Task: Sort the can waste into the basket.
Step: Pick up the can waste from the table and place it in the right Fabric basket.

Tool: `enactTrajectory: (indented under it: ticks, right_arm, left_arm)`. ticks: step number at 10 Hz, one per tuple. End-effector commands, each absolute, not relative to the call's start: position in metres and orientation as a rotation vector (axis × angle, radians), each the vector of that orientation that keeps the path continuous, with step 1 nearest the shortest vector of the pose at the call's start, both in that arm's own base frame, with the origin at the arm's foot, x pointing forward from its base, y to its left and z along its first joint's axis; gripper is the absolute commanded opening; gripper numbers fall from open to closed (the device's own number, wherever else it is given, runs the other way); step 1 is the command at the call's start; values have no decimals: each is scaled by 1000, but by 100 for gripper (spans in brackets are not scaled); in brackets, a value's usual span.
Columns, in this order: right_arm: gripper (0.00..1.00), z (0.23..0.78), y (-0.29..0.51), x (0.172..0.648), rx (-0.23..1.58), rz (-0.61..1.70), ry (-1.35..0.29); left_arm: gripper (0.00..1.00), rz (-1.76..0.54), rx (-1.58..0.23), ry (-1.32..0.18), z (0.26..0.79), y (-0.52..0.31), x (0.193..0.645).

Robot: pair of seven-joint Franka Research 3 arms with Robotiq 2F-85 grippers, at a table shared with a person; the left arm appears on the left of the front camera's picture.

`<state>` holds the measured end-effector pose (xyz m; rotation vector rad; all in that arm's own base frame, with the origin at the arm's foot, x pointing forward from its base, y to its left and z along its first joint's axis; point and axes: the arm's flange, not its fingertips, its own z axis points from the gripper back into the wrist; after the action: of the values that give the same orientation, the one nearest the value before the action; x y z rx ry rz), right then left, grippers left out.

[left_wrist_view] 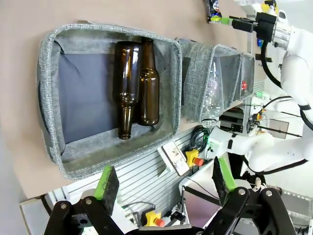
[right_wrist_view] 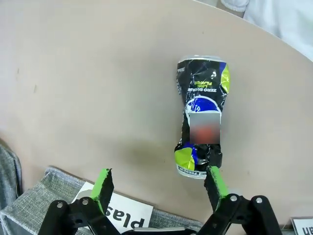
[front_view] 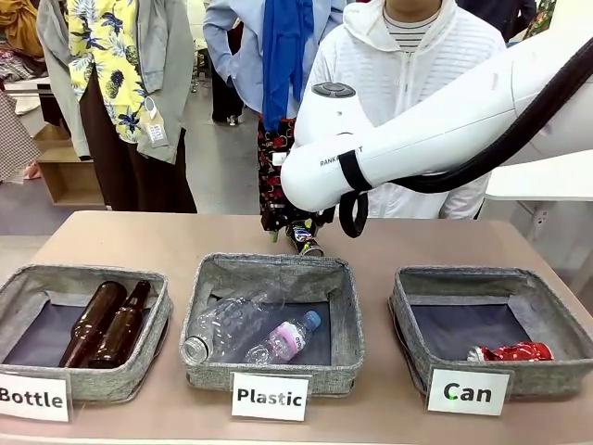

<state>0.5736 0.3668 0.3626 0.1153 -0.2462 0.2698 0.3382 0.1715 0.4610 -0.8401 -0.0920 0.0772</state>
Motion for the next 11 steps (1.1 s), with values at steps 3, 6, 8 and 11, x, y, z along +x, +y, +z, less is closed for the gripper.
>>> enactTrajectory:
  ticks: [3,6,8,11]
  right_arm:
    - [100,355,375,597,50,261,-249]
    - [100,348,374,609,17,212,-323]
    - [100,344,373,617,-3,191,-344]
    - [100,332,373,629,-22,174,-353]
  left_arm:
    - [100,90,-854,-94,464,169,339]
    - [100,90,-854,-94,464,169,339]
    - [100,90,-854,-94,464,169,339]
    - [100,90,-854,-94,464,169,339]
